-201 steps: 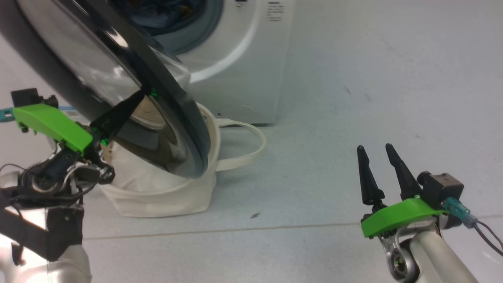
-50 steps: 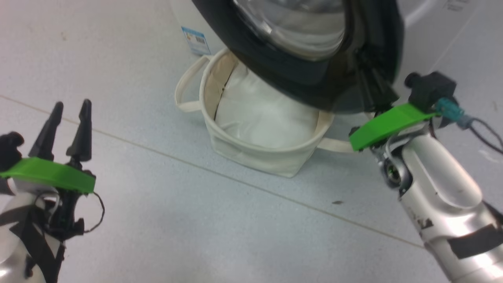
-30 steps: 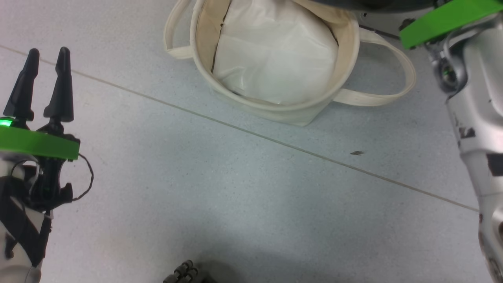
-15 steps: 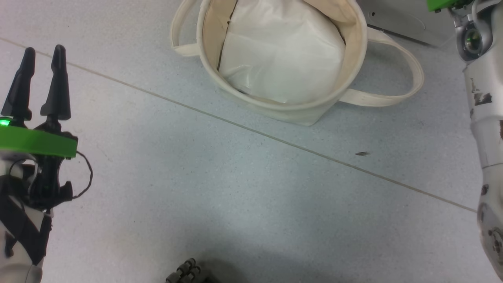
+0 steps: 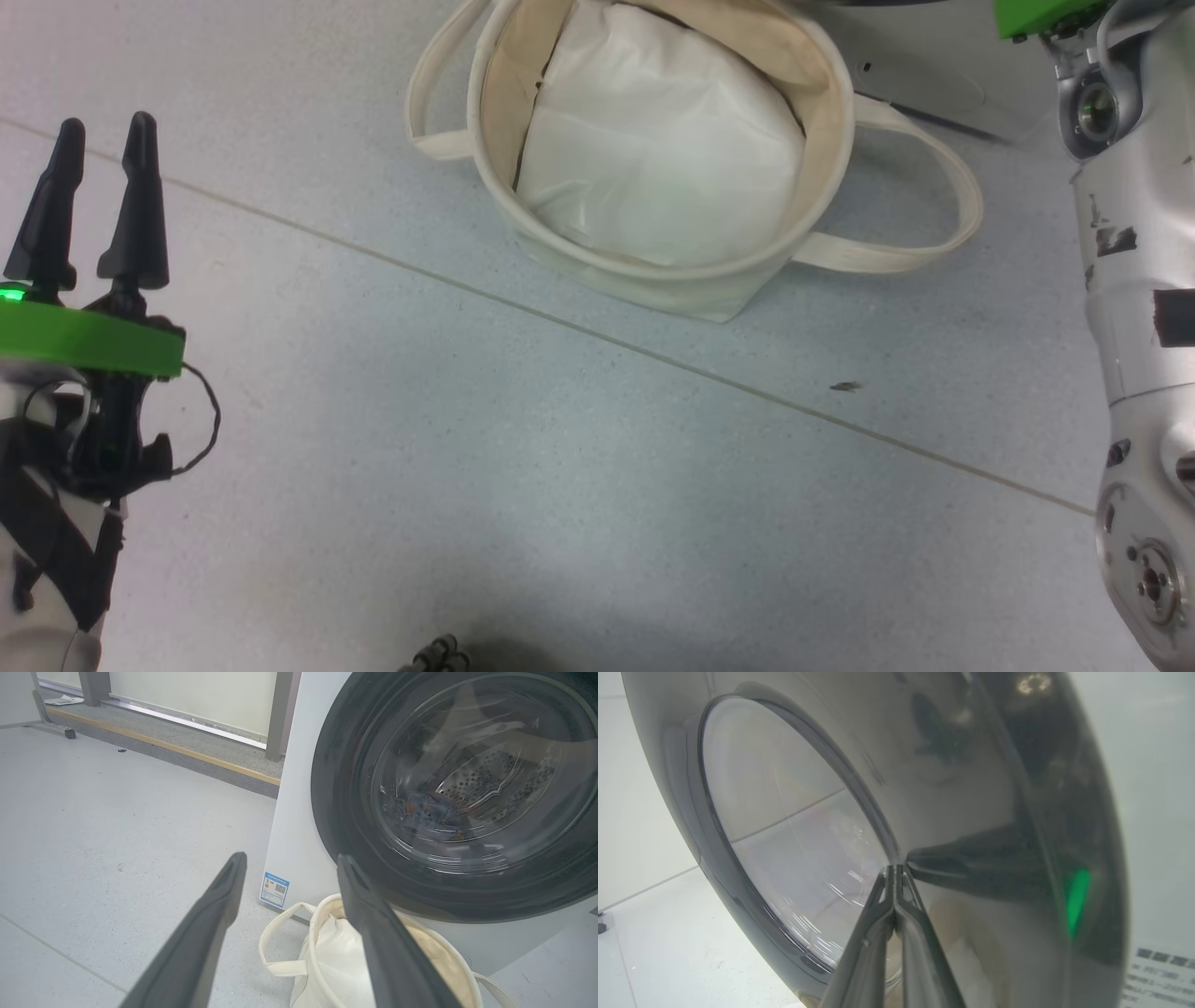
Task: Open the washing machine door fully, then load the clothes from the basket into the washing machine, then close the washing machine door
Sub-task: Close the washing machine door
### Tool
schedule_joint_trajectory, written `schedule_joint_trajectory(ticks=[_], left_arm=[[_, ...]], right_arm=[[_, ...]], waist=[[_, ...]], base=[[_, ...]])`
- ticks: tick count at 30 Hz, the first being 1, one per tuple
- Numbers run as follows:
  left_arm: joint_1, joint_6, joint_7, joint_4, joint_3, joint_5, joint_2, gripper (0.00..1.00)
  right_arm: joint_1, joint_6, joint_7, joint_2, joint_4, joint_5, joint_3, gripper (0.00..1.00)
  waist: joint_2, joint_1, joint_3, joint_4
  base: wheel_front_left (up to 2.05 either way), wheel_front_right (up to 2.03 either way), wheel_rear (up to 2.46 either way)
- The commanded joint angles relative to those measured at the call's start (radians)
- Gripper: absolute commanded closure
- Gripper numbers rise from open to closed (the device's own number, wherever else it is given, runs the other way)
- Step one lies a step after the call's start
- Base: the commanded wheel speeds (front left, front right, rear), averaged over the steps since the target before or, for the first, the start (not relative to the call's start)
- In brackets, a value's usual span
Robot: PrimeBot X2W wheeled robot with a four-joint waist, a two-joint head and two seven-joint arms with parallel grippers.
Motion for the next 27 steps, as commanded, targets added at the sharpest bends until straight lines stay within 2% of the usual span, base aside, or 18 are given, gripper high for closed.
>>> schedule_joint_trajectory(ticks=[1,6,7,8,9,17,27], left_arm=[[0.0,-0.006,-0.012,-0.018,0.037,0.003,0.058,0.0],[0.001,-0.006,-0.012,-0.007,0.029,0.003,0.066,0.0],[0.001,-0.006,-0.012,-0.005,0.027,0.003,0.068,0.0],[0.002,-0.006,-0.012,-0.003,0.025,0.002,0.07,0.0],[0.002,-0.006,-0.012,0.0,0.024,0.002,0.072,0.0],[0.007,-0.006,-0.012,0.011,0.009,0.004,0.091,0.0],[0.038,-0.006,-0.012,0.028,-0.003,0.004,0.106,0.0]], right_arm=[[-0.015,-0.017,-0.005,0.009,-0.041,-0.002,-0.02,1.0],[0.013,-0.017,-0.005,0.024,-0.028,0.006,-0.038,1.0],[0.017,-0.017,-0.005,0.027,-0.026,0.011,-0.039,0.82],[0.023,-0.017,-0.005,0.03,-0.025,0.016,-0.035,0.38],[0.031,-0.017,-0.005,0.034,-0.023,0.023,-0.027,0.02],[0.131,-0.017,-0.005,0.042,-0.044,0.117,0.096,0.0],[0.348,-0.017,-0.005,0.023,-0.203,0.198,0.237,0.0]], waist=[[0.0,0.0,-0.013,-0.006],[0.0,0.0,-0.043,-0.019],[0.0,0.0,-0.048,-0.022],[0.0,0.0,-0.054,-0.025],[0.0,0.0,-0.06,-0.028],[0.0,0.0,-0.122,-0.071],[0.0,0.0,-0.226,-0.145]], base=[[0.0,0.0,0.0],[0.0,0.0,0.0],[0.0,0.0,0.0],[0.0,0.0,0.0],[0.0,0.0,0.0],[0.0,0.0,0.0],[0.0,0.0,0.0]])
